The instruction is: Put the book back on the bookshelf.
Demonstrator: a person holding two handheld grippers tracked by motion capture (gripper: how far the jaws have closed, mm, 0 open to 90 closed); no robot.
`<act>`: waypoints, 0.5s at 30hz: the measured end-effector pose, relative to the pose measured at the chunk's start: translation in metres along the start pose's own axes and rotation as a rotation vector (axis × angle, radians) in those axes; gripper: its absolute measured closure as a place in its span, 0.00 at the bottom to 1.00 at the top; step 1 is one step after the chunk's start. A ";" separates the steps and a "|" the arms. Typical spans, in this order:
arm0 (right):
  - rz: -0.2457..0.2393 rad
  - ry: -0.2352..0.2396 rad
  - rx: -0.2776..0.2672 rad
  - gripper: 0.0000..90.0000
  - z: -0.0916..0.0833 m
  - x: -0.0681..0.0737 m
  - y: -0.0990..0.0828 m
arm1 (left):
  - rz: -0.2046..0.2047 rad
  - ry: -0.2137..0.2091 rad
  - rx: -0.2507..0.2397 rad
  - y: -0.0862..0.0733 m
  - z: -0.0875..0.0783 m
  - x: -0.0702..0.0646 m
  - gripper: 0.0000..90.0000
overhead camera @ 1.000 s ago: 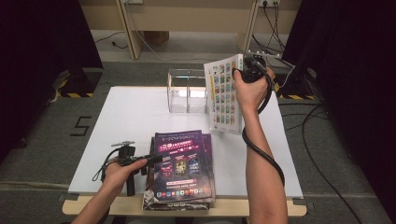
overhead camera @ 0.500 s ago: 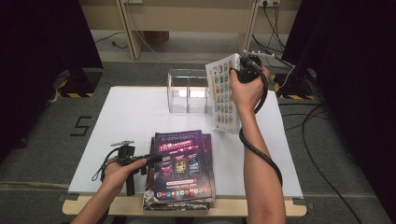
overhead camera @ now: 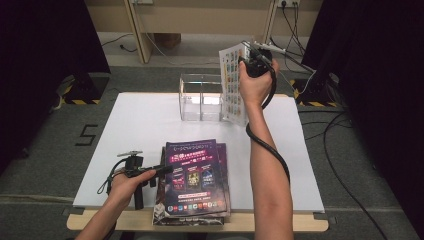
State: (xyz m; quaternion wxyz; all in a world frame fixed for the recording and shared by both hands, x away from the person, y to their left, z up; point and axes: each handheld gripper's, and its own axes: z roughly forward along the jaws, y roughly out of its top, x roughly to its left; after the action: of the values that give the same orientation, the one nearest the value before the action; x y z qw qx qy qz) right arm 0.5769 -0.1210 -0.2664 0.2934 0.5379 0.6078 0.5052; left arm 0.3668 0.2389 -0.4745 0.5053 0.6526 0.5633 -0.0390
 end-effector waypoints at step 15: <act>-0.080 0.003 -0.003 0.81 -0.009 0.002 -0.033 | -0.005 0.010 -0.007 0.000 -0.003 0.003 0.54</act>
State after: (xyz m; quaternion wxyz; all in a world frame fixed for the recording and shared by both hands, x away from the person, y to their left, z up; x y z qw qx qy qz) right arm 0.5564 -0.1189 -0.2933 0.3133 0.5118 0.6285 0.4948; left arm 0.3664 0.2427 -0.4752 0.5046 0.6497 0.5675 -0.0350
